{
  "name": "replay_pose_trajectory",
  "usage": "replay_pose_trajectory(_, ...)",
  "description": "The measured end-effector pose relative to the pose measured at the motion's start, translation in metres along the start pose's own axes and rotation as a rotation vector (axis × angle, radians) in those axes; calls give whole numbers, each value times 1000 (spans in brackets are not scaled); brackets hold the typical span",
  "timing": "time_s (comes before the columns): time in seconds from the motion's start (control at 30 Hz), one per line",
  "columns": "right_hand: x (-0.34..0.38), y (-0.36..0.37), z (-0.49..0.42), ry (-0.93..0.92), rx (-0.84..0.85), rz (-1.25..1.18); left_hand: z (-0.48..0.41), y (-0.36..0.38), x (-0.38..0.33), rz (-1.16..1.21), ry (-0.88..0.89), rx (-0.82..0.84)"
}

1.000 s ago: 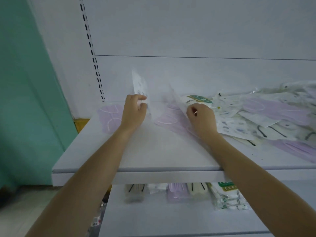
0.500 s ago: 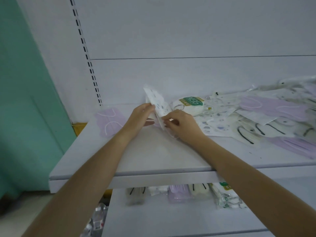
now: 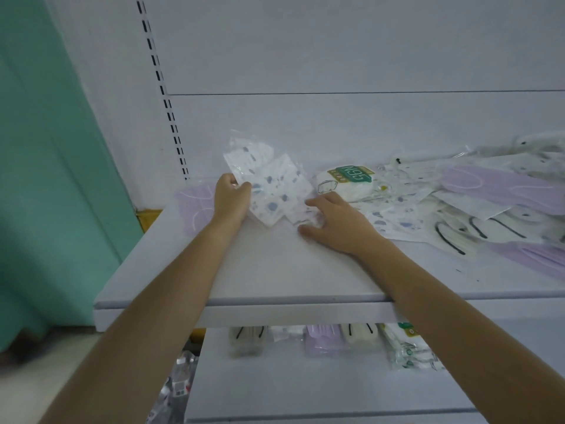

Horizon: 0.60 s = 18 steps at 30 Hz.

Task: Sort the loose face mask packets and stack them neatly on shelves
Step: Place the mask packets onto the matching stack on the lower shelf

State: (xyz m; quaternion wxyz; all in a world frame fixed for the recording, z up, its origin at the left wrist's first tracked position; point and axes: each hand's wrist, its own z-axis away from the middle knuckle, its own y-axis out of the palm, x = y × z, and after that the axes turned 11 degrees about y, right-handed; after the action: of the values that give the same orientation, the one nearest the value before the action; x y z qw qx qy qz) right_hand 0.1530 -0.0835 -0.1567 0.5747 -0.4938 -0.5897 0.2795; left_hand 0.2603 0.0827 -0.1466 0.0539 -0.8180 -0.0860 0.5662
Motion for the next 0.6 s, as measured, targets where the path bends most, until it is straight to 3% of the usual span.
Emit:
replay_pose_trajectory(0.1,-2,0,-1,50,-7,22,-3,-5,-2,11,27,-188)
replay_pose_trajectory(0.23,-1,0,-1,67,-6,8,-4,-7,-3,96,4,-233)
replay_pose_trajectory(0.33,2,-2,1,91,-15,-186,-1,-4,-6,168,22,-114)
replay_pose_trajectory(0.5,3,-7,3,158,-132,-509,15,1,-10,196,151,277)
replay_pose_trajectory(0.6,0,-12,1,209,-290,-625,15,1,-13,249,85,285)
